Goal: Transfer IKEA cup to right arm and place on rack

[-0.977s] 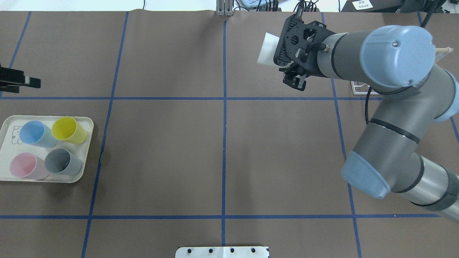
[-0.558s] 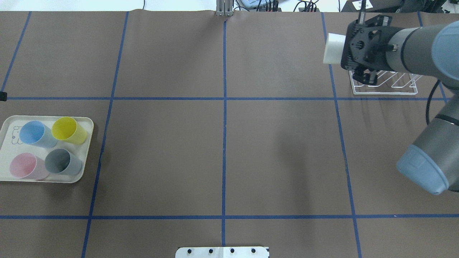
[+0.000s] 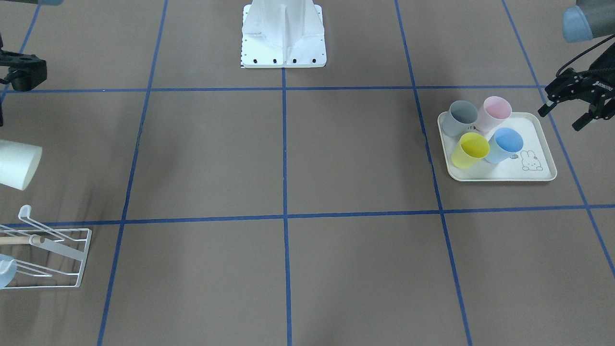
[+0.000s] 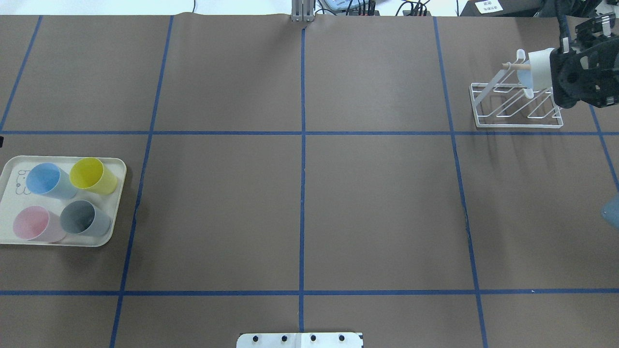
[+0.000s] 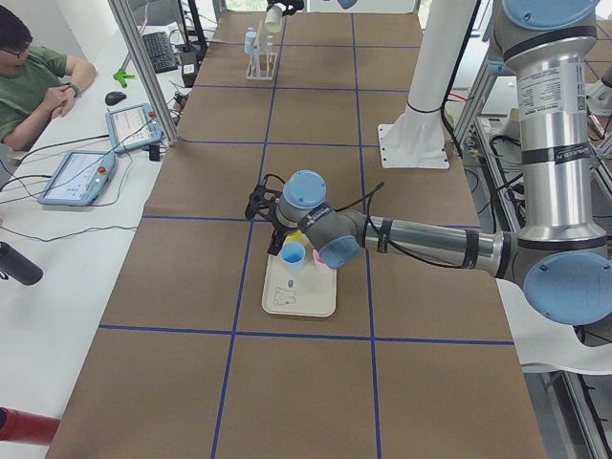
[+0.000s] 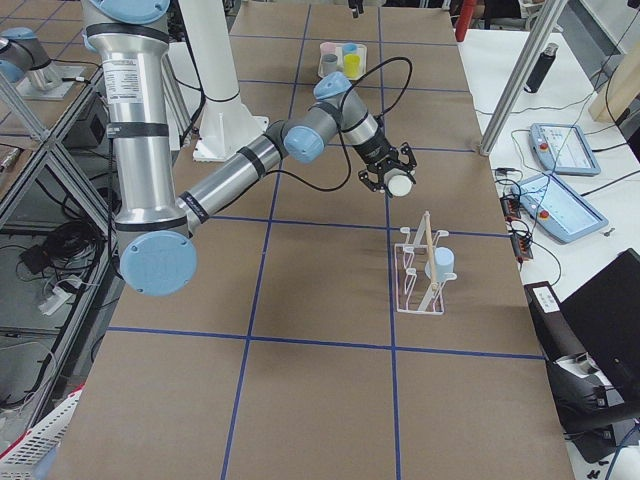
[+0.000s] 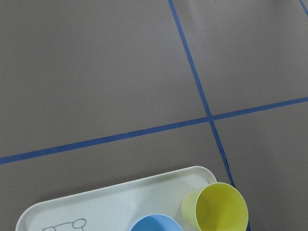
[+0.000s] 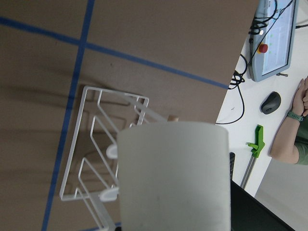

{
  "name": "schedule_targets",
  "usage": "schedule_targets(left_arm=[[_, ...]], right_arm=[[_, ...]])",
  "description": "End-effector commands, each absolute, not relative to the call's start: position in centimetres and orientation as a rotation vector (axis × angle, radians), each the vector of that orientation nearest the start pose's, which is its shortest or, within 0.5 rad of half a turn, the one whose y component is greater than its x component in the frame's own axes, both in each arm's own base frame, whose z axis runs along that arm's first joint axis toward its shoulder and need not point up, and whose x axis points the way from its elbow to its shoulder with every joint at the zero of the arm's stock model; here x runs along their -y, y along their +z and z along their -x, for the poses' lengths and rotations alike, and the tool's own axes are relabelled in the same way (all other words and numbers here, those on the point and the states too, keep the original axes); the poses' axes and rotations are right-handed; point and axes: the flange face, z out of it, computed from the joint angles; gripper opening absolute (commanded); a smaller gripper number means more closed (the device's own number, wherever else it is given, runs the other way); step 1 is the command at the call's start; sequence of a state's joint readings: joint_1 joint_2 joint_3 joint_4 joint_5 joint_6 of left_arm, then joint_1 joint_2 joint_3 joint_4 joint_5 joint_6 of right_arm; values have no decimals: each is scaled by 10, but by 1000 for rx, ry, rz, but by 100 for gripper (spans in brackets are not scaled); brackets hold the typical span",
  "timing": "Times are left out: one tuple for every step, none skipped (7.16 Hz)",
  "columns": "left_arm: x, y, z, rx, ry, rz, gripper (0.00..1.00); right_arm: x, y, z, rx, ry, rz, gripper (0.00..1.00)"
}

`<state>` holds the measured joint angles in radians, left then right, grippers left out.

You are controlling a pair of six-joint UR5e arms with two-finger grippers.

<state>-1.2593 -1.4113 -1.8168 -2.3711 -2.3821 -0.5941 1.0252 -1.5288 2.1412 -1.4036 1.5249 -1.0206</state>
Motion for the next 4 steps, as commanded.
schedule_targets(left_arm=[[437,515,-77,-1039,109,-419,100],[437,515,-77,-1039,109,-419,100],[437,515,-77,-1040,110,-418,100],[437,516,-76,-1039,109,-418,100]], right_arm=[[489,405,106,-503,-1633,-632,44],[501,420,105,-609,-1698,-536,45],[504,425,122,-711,-1749,-477,54],[502,427,140,-727,-1772,-473,54]])
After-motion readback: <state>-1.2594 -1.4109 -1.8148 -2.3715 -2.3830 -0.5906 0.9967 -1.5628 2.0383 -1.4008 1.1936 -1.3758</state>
